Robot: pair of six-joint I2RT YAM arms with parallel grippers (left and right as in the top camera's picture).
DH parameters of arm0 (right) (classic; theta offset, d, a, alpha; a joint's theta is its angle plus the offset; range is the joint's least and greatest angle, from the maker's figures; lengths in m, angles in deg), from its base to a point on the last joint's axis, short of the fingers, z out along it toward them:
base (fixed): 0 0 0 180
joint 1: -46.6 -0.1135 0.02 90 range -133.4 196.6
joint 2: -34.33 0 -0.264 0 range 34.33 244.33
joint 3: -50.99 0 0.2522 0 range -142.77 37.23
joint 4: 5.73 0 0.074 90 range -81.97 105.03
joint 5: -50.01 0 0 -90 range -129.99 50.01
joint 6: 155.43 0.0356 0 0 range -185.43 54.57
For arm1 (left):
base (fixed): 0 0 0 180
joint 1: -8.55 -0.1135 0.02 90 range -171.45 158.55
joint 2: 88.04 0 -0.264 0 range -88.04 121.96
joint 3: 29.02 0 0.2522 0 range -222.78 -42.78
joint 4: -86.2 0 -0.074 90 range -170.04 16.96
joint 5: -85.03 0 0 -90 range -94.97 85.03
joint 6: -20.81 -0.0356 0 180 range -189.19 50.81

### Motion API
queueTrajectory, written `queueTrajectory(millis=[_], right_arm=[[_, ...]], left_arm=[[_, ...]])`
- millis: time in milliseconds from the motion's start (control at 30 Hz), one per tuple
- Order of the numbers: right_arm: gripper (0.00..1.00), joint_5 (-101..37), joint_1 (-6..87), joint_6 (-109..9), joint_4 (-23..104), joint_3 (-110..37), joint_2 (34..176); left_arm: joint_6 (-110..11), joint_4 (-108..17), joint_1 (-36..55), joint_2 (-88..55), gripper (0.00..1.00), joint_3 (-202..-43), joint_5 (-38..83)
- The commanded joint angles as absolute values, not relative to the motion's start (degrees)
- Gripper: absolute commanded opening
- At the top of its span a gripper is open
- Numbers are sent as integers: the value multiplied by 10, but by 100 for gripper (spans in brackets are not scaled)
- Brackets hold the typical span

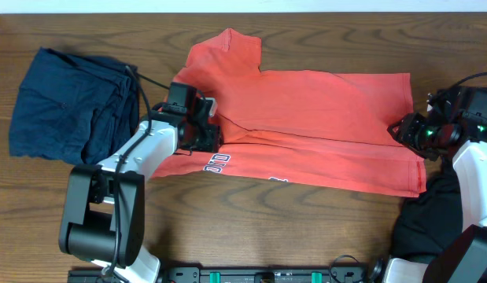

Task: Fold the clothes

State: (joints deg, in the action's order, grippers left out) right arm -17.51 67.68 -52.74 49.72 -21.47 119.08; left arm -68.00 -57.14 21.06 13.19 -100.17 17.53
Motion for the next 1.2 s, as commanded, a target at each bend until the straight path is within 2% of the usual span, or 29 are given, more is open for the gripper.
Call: queueTrajectory(millis=[0,67,100,300,467,733,967,1167], right_arm=[[42,-178,671,-539,496,-216,1188],[43,-178,672,-539,495,-216,1188],[43,-182,672,-539,495,-216,1188],[43,-201,672,-539,496,-216,1188],[43,-203,672,-539,496,-216,1188],[43,-203,672,-539,491,-216,1188],[42,-203,672,-537,492,-216,1188],[42,-203,672,-537,492,-216,1188]], left_arm=[[-690,-579,220,150,33,-1009,186],[-667,-581,223,152,10,-1009,186],[-657,-584,224,150,6,-1009,187],[-622,-629,224,128,6,-1029,208],[-579,-725,225,120,6,-1033,208],[-577,-812,260,165,6,-1033,207],[-574,-844,289,171,6,-1033,207],[-559,-816,291,171,6,-1033,208]])
